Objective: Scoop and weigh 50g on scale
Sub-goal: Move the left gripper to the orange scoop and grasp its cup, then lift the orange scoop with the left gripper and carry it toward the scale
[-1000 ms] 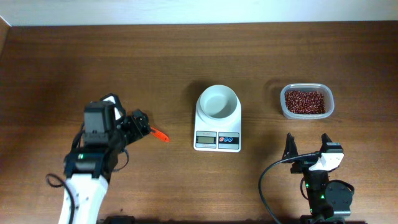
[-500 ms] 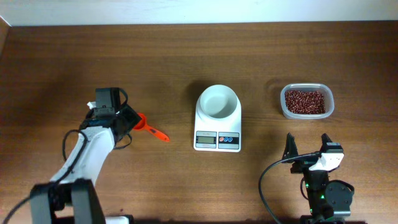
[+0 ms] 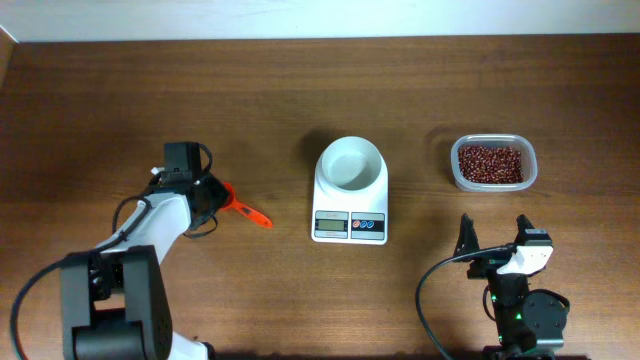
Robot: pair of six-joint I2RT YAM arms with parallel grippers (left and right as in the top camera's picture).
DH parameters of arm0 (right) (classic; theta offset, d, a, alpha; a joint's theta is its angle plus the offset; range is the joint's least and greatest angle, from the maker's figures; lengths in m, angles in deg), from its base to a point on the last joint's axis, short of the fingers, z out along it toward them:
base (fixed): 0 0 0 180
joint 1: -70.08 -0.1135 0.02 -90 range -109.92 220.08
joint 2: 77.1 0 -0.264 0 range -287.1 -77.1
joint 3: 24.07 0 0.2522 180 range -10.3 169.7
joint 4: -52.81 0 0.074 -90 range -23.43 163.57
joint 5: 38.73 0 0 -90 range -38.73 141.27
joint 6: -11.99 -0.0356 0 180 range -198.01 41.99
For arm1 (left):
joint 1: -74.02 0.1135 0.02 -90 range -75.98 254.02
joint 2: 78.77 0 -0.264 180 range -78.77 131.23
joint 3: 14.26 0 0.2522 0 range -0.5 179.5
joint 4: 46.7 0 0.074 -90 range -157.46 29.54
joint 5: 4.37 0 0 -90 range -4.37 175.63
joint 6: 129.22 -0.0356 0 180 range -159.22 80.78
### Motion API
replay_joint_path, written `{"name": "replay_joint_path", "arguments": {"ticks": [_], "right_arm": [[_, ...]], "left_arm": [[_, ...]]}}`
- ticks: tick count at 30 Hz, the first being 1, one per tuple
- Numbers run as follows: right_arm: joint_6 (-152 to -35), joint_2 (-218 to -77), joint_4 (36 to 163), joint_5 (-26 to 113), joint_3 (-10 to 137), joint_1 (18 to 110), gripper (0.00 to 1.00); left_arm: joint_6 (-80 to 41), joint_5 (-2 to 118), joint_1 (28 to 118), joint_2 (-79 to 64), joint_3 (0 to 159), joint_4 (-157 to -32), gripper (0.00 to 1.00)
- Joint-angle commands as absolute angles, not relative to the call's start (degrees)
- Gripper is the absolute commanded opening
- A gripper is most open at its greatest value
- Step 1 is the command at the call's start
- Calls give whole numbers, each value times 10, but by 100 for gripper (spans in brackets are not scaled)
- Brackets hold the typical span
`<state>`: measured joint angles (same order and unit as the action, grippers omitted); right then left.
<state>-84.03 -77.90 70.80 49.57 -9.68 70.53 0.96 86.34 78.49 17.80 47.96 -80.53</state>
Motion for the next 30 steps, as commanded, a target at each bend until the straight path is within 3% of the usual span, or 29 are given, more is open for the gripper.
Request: {"name": "replay_joint_path", "arguments": {"ticks": [1, 5, 13, 22, 30], "right_arm": [[-840, -775, 711, 498, -100, 709, 99], [-840, -775, 711, 498, -100, 709, 99], [-840, -775, 711, 498, -100, 709, 99], [-840, -775, 711, 498, -100, 709, 99], [-840, -775, 711, 498, -100, 709, 99]], "left_arm": [[11, 861, 781, 215, 487, -804, 24], [11, 861, 782, 250, 487, -800, 0], [11, 843, 782, 216, 487, -823, 0], [11, 843, 782, -30, 487, -960, 0], [11, 790, 782, -121, 487, -1004, 0]]}}
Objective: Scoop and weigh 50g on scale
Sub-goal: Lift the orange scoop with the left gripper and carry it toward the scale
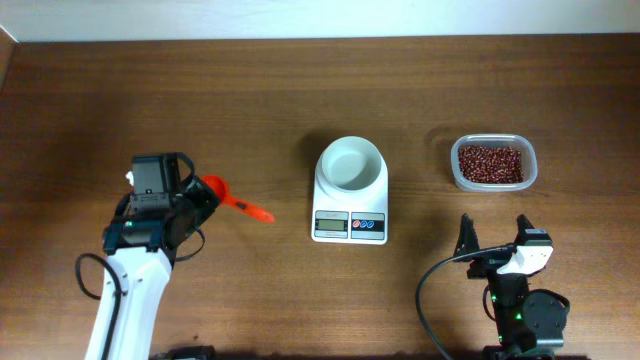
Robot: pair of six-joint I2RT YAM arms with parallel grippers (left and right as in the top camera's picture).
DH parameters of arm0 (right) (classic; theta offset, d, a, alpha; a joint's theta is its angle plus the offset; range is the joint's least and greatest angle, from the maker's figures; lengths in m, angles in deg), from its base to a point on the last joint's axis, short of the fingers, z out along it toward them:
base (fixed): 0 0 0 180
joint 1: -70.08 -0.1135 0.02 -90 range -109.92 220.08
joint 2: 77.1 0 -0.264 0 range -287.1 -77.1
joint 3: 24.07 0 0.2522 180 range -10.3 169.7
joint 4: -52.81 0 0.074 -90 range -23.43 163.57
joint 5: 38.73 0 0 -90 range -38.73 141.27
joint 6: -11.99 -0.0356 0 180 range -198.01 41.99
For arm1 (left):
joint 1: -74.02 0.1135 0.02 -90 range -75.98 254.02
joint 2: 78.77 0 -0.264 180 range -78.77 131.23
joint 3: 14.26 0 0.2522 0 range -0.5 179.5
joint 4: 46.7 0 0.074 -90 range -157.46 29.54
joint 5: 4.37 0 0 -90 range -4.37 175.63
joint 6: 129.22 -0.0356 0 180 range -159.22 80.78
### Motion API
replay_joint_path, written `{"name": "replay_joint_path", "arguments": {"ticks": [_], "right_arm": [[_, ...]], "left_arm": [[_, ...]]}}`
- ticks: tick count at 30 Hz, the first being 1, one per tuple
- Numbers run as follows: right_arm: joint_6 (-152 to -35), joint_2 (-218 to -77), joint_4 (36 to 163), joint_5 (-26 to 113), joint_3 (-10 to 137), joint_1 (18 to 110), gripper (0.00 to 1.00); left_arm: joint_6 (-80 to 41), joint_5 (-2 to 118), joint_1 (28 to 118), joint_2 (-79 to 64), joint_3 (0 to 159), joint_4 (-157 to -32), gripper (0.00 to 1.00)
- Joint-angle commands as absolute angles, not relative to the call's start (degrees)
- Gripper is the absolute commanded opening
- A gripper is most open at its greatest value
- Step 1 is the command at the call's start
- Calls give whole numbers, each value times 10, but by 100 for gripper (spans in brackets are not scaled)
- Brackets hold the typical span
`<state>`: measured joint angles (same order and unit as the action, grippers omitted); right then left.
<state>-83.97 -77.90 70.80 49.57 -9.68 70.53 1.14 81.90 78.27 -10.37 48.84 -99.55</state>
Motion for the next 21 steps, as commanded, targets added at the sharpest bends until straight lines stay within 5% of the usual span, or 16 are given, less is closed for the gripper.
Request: {"name": "replay_joint_path", "arguments": {"ticks": [1, 6, 21], "right_arm": [[-840, -775, 711, 498, -100, 709, 99], [-840, -775, 711, 498, -100, 709, 99], [-840, -775, 711, 498, -100, 709, 99]], "left_arm": [[11, 789, 782, -122, 487, -1013, 0], [90, 769, 782, -122, 487, -1116, 0], [96, 732, 779, -122, 487, -1159, 0]]}}
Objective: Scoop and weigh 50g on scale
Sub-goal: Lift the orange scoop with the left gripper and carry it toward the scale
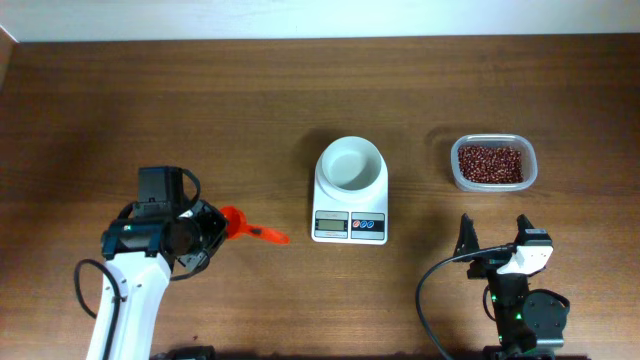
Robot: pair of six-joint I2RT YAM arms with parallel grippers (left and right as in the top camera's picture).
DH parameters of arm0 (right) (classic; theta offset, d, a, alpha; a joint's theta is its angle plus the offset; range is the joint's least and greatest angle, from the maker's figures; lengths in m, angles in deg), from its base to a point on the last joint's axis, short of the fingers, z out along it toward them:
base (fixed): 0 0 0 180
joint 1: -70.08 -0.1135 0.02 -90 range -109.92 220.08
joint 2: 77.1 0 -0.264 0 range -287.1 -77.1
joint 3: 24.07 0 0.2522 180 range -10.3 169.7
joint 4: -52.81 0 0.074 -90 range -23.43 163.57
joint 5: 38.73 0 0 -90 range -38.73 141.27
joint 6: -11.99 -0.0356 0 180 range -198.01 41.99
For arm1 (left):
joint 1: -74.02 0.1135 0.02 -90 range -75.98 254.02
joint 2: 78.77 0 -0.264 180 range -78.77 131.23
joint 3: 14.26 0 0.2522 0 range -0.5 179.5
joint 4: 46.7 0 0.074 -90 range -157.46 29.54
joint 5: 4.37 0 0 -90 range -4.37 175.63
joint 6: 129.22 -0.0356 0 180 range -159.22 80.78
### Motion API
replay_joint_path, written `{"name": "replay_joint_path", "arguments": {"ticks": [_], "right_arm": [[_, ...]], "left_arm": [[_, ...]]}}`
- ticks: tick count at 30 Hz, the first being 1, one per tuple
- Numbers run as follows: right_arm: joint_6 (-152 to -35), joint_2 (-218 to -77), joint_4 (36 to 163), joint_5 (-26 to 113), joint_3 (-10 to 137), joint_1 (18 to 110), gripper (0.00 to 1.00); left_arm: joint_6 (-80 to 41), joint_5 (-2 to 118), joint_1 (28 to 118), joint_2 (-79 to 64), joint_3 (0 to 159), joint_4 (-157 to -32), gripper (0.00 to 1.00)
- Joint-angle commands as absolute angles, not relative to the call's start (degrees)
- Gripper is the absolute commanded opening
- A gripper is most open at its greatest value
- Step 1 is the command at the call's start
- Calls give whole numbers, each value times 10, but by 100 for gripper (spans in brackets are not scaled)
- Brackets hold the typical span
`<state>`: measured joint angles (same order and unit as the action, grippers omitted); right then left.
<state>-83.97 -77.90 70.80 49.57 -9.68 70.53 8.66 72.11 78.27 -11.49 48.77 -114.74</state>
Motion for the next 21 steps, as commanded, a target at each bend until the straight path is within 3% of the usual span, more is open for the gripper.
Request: {"name": "replay_joint_path", "arguments": {"ticks": [1, 6, 11, 21], "right_arm": [[-840, -775, 711, 498, -100, 709, 99], [-840, -775, 711, 498, -100, 709, 99], [-840, -775, 711, 498, -100, 709, 99], [-840, -775, 711, 498, -100, 709, 99]], "left_arm": [[96, 732, 772, -122, 487, -1166, 0], [150, 742, 667, -122, 487, -1165, 0], [216, 834, 556, -122, 487, -1164, 0], [278, 876, 468, -122, 487, -1145, 0]]}}
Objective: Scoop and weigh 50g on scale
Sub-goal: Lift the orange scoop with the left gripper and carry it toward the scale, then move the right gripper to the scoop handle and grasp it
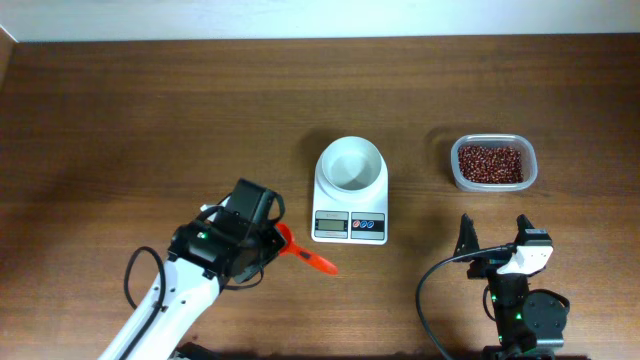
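Observation:
An orange scoop [305,254] sticks out to the right from my left gripper [272,240], which is shut on its bowl end; the handle points toward the lower right. They are just left of and below the white scale [350,222], which carries an empty white bowl [350,163]. A clear tub of red beans [492,162] stands to the right of the scale. My right gripper [494,238] rests near the front right, open and holding nothing, below the tub.
The scale's display and buttons [349,226] face the front edge. Brown tabletop [150,110] stretches behind and left of the left arm. The right arm's base and cable [520,310] sit at the front right.
My left gripper has moved right and toward the front with the scoop, from the left middle of the table to just beside the scale's front left corner. The right arm has not moved.
My left gripper was on the orange scoop at the left of the table. It then stood a little nearer the front with the scoop in it, then further right, and now it is beside the scale. The right gripper stayed open and still throughout.

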Robot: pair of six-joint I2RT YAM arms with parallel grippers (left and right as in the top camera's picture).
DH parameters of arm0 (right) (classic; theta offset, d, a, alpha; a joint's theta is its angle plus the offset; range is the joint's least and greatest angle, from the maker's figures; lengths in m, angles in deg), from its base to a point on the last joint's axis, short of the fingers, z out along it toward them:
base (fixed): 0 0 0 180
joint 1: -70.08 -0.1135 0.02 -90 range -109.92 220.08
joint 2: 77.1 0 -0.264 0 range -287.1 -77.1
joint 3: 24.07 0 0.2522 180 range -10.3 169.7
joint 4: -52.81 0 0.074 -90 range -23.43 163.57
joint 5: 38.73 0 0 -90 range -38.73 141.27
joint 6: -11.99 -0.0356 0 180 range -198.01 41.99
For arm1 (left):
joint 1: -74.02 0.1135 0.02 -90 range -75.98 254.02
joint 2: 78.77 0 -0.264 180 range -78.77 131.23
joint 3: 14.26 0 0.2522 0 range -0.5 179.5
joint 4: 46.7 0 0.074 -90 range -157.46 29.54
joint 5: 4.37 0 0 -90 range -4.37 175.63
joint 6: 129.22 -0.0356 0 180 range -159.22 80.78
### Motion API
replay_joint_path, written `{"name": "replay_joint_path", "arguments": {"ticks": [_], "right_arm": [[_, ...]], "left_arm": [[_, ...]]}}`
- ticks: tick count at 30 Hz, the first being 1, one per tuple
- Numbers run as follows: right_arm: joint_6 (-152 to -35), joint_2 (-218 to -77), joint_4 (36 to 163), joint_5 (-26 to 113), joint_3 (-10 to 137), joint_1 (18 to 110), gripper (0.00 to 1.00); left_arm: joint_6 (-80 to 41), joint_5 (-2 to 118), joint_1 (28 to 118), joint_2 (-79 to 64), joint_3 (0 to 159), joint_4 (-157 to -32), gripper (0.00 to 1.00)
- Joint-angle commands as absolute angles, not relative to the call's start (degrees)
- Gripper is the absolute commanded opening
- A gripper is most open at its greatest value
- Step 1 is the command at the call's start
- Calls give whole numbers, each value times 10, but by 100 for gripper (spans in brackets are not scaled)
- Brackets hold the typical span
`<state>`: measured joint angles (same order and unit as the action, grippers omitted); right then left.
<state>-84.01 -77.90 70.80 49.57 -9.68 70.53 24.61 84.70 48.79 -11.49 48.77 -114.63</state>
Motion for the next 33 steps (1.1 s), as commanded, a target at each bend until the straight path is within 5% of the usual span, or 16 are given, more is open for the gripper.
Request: {"name": "replay_joint_path", "arguments": {"ticks": [1, 33], "right_arm": [[-840, -775, 711, 498, -100, 709, 99], [-840, -775, 711, 498, -100, 709, 99]], "left_arm": [[287, 887, 459, -122, 487, -1145, 0], [313, 944, 444, -122, 487, -1139, 0]]}}
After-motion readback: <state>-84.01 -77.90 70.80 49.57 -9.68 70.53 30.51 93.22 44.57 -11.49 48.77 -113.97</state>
